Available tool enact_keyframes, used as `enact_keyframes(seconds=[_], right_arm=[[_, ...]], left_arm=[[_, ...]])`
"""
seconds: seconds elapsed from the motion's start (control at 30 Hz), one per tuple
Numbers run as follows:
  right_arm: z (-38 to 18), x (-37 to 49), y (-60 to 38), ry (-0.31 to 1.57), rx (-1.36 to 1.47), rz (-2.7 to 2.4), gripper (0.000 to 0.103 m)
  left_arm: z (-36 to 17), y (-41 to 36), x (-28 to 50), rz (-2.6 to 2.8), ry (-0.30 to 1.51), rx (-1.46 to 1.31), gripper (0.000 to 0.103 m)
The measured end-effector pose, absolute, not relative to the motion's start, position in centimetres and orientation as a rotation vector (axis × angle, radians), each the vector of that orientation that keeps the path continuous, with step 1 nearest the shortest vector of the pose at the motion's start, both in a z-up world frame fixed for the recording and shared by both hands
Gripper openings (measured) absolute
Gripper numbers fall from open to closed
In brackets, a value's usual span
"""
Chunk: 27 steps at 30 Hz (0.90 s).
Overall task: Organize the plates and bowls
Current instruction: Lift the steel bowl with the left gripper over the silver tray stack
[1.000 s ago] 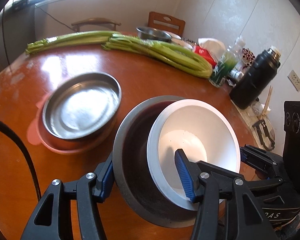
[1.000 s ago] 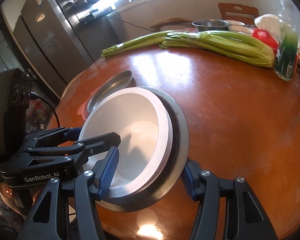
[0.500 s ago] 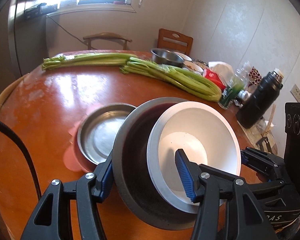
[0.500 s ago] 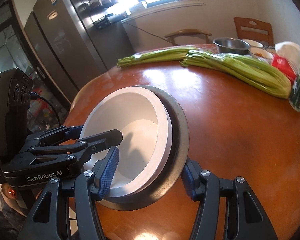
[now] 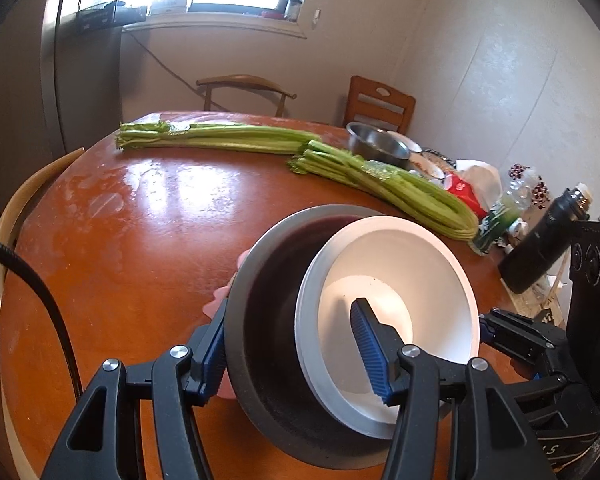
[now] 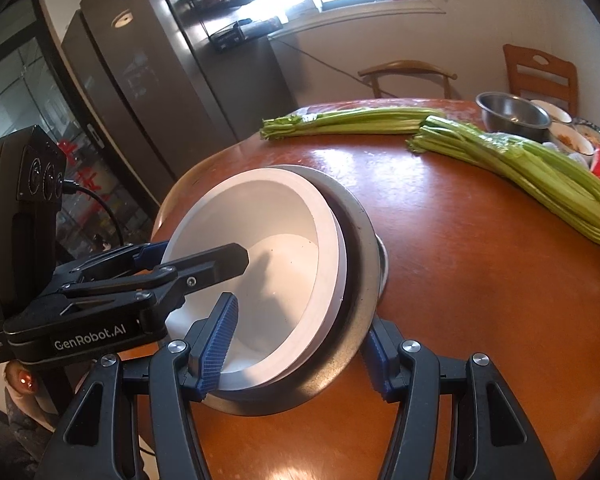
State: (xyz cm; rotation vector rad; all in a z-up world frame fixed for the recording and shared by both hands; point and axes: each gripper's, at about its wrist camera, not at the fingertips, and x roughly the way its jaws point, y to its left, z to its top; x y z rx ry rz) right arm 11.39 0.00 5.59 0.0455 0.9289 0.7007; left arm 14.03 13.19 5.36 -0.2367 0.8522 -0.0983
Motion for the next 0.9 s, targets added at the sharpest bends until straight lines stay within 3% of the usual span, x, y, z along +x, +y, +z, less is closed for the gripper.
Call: enact_keyframes(seconds=[0.9], right_arm=[[1.3,14.5,1.3,1.014,0.055,0.704,0.061]], left_arm=[[-0.2,15.1,18.2,-0.068,0.962,-0.258,0.057]])
